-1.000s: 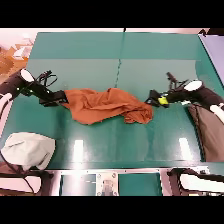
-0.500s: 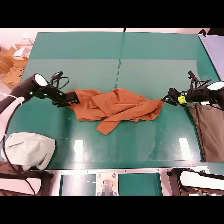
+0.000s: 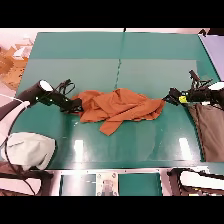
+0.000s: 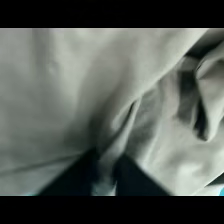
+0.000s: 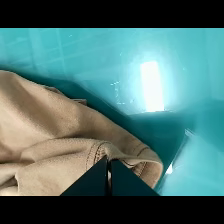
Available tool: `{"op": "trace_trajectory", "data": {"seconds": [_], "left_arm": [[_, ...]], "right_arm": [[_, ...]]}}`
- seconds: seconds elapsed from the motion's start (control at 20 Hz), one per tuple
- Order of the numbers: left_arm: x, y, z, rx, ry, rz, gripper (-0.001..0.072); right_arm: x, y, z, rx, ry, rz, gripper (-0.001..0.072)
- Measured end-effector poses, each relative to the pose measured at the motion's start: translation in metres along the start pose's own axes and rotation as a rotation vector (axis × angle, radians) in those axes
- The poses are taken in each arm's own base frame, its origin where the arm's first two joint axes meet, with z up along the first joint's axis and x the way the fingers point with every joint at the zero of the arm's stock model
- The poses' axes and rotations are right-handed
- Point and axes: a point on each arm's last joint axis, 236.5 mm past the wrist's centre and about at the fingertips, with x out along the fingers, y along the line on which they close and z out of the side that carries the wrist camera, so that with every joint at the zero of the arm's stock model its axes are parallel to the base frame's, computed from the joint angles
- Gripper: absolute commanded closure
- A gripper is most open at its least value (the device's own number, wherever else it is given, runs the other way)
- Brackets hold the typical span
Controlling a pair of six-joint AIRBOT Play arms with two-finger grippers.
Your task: Fold the shirts.
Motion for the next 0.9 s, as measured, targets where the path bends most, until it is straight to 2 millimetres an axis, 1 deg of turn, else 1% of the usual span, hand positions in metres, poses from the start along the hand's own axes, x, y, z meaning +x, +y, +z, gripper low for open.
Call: {"op": "trace_trajectory", "data": {"seconds": [0.1, 0.25, 0.3, 0.4, 0.45, 0.5, 0.55, 0.6, 0.65, 0.7, 0.75, 0.8, 0.85, 0.9], "left_arm": [[-0.002, -0.008, 0.004, 0.024, -0.006, -0.026, 0.0687], [-0.016, -0.027, 0.023, 0.066, -0.051, -0.067, 0.0688], [-0.025, -0.034, 0.033, 0.084, -0.075, -0.079, 0.0688], [-0.048, -0.049, 0.054, 0.134, -0.124, -0.093, 0.0688], [-0.065, -0.060, 0.068, 0.166, -0.156, -0.101, 0.0688], [-0.084, -0.070, 0.080, 0.200, -0.190, -0.109, 0.0688], [-0.106, -0.083, 0.091, 0.238, -0.221, -0.116, 0.0688], [-0.135, -0.097, 0.104, 0.276, -0.269, -0.123, 0.0688], [-0.163, -0.112, 0.114, 0.316, -0.313, -0.127, 0.0688], [-0.197, -0.128, 0.122, 0.360, -0.365, -0.127, 0.0688], [-0.232, -0.145, 0.127, 0.404, -0.426, -0.126, 0.0688], [-0.265, -0.160, 0.128, 0.442, -0.488, -0.123, 0.0688], [-0.298, -0.174, 0.124, 0.478, -0.558, -0.118, 0.0688], [-0.327, -0.186, 0.118, 0.506, -0.626, -0.111, 0.0688]], "right_arm": [[0.000, 0.000, 0.000, 0.000, 0.000, 0.000, 0.0694], [0.000, 0.001, -0.001, 0.001, 0.004, 0.003, 0.0696], [-0.001, 0.004, -0.002, 0.003, 0.010, 0.015, 0.0696], [-0.007, 0.021, 0.001, -0.007, 0.011, 0.069, 0.0696], [-0.016, 0.036, 0.006, -0.026, 0.002, 0.108, 0.0695], [-0.029, 0.053, 0.014, -0.055, -0.016, 0.145, 0.0696], [-0.049, 0.075, 0.027, -0.096, -0.057, 0.186, 0.0695], [-0.073, 0.096, 0.040, -0.144, -0.109, 0.217, 0.0695], [-0.104, 0.121, 0.054, -0.202, -0.175, 0.246, 0.0695], [-0.140, 0.147, 0.065, -0.260, -0.250, 0.271, 0.0695], [-0.176, 0.171, 0.073, -0.315, -0.325, 0.286, 0.0695], [-0.213, 0.194, 0.078, -0.365, -0.405, 0.298, 0.0695], [-0.251, 0.217, 0.077, -0.417, -0.484, 0.307, 0.0695], [-0.288, 0.237, 0.073, -0.467, -0.562, 0.311, 0.0695]]}}
